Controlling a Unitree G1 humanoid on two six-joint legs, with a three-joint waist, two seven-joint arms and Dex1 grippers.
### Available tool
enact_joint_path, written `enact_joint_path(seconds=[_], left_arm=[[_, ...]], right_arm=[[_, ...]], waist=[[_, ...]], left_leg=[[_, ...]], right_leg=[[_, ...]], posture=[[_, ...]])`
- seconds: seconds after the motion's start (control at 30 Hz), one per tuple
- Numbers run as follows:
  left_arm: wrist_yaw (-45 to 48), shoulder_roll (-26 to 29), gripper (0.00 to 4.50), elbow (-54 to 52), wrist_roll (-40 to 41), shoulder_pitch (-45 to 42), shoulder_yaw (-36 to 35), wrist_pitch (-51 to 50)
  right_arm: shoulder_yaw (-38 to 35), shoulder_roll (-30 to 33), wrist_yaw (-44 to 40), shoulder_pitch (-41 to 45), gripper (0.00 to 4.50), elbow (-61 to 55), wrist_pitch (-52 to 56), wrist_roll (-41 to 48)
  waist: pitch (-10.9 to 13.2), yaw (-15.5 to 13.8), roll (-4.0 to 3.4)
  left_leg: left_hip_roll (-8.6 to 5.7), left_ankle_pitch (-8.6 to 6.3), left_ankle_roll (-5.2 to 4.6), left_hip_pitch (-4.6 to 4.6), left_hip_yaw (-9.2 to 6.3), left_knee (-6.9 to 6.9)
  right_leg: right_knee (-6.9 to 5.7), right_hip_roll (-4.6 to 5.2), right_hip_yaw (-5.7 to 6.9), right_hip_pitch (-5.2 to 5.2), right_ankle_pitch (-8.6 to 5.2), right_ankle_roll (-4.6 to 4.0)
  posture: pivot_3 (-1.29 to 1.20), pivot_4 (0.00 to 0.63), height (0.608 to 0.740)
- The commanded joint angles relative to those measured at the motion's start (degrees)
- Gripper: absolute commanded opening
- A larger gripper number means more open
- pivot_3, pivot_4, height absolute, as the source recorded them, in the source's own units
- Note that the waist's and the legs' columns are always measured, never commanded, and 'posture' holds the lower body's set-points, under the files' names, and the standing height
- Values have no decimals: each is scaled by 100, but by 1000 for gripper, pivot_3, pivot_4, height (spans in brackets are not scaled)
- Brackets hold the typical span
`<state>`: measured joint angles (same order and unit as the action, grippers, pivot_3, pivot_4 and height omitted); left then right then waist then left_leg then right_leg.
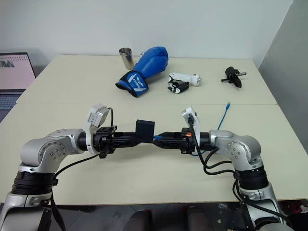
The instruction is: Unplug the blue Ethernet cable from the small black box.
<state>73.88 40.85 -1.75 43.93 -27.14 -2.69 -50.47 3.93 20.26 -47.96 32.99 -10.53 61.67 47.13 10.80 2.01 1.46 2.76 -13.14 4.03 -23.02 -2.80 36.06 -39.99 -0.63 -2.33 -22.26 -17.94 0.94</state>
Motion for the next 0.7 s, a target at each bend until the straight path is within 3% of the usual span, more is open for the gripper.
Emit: enact_joint_path(seconds=[0.03,0.7], left_arm=[[-2,-19,774,-167,101,18,-101,91],[-14,-69,774,-78,102,37,-116,179]], right_arm=[[-198,-115,114,51,2013,-82,-77,171],[47,65,40,-3,2013,-107,-195,40]], waist=[[0,0,0],[0,-3,0]], left_leg=[[0,0,0,0,0,0],[0,0,0,0,0,0]], right_leg=[[0,0,0,0,0,0],[0,0,0,0,-1,1]], posture=[[0,150,740],[0,150,740]])
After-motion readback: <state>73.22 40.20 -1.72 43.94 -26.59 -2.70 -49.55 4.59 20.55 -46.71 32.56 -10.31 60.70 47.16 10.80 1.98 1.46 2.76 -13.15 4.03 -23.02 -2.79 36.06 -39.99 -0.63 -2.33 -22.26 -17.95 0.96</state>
